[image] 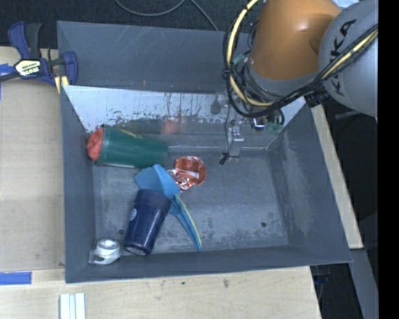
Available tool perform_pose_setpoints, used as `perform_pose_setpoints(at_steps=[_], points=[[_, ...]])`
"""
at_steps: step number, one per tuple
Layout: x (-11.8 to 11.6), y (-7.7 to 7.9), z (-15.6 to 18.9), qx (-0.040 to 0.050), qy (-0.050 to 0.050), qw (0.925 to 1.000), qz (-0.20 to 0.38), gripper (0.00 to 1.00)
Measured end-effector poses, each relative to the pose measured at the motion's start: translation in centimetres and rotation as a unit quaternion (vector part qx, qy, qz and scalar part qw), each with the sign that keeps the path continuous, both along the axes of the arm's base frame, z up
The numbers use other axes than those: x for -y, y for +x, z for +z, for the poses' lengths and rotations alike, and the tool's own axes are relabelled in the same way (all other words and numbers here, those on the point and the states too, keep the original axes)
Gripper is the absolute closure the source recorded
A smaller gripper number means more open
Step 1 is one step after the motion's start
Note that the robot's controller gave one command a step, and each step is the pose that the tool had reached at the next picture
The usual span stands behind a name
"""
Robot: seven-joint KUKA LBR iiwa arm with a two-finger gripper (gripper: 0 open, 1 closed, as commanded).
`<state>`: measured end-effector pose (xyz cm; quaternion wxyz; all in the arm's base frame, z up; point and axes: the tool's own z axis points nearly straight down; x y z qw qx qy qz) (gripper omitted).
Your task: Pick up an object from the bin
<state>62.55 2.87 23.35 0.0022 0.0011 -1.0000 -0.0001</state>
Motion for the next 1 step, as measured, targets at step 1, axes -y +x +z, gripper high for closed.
perform_pose_setpoints(at_steps=[1], points=[[0.02, 0.11, 0.53, 0.0042, 0.0, 1.0, 0.0, 0.0]])
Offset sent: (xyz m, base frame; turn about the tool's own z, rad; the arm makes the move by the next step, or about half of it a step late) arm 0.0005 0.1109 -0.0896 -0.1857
